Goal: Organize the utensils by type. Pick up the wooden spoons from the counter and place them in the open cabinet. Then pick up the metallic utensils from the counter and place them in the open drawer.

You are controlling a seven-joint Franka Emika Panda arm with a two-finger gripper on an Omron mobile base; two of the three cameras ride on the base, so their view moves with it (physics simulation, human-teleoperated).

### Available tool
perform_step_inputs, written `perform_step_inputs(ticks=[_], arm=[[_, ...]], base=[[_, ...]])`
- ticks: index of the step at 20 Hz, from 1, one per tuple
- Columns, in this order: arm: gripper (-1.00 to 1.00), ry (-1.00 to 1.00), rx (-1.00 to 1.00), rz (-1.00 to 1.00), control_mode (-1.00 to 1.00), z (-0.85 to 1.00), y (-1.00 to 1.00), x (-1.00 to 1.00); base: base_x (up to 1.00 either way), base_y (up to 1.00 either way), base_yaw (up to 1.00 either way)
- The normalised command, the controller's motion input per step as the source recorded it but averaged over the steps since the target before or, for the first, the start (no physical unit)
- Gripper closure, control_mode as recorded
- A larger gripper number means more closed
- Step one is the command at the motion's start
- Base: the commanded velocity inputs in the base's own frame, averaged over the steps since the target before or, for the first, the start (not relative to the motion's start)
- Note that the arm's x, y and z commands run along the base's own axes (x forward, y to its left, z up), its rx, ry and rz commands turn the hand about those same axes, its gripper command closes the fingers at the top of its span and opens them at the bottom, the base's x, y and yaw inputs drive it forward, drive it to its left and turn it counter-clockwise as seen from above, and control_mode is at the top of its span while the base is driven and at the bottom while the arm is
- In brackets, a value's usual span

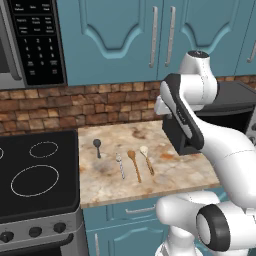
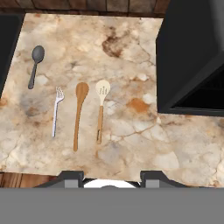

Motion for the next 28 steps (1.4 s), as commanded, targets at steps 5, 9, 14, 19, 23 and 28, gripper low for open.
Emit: perform_step_inputs(ticks=[5,9,14,19,23,28], arm=[[-1.00,0.00,0.00,0.00,-1.00,-0.08,0.00,0.00],[-1.00,0.08,0.00,0.00,-1.00,-0.25,0.01,0.00],[-1.00,0.10,0.00,0.00,-1.00,-0.23,0.00,-0.04],[-1.00,0.06,0.00,0.00,-1.00,-0.40,0.05,-0.05],[-1.00,0.01,0.00,0.00,-1.00,-0.63,0.17,0.00],[-1.00,0.00,0.00,0.00,-1.00,-0.64,0.16,0.00]], base=[[0.00,0.00,0.00],[0.00,0.00,0.00],[0.00,0.00,0.00],[0.00,0.00,0.00],[0.00,0.00,0.00],[0.00,0.00,0.00]])
